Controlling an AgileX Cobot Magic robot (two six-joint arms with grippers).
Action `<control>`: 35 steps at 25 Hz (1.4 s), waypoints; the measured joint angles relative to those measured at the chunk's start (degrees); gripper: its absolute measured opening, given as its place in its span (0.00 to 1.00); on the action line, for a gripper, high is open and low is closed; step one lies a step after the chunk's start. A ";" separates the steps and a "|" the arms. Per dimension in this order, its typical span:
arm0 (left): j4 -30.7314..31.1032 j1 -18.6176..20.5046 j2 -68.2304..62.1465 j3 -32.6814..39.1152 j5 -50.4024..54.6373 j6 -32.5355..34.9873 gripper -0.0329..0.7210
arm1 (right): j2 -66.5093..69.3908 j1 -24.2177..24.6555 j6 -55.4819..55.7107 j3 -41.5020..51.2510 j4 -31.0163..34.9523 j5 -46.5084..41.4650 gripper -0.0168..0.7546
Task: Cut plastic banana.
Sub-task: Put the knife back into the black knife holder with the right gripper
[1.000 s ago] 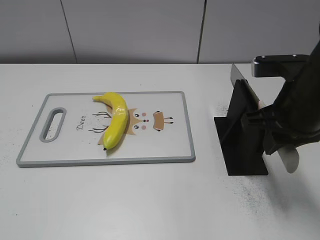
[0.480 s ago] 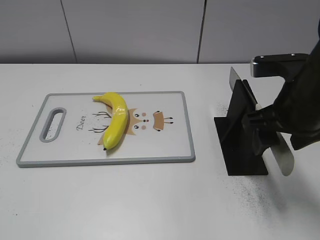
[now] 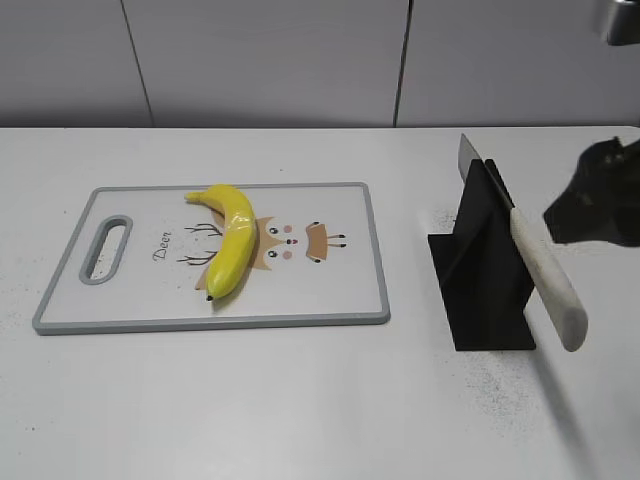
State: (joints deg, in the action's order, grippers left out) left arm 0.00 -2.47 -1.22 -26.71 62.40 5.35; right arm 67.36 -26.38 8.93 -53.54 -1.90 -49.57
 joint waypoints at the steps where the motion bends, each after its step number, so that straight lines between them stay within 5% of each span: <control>1: 0.00 0.29 0.07 0.00 -0.02 0.02 0.68 | -2.62 0.00 -1.81 0.96 0.76 0.00 0.76; 14: 0.00 0.53 0.25 0.00 -0.02 0.08 0.60 | -39.64 0.00 -7.95 21.93 1.90 -4.80 0.76; 35: 0.00 0.59 0.25 0.00 -0.02 0.05 0.59 | -66.81 1.35 -8.93 24.27 1.90 -10.27 0.76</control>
State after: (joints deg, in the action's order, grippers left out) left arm 0.00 -1.88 -0.97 -26.71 62.38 5.40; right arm 0.55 -25.03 0.00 -29.27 0.00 -59.84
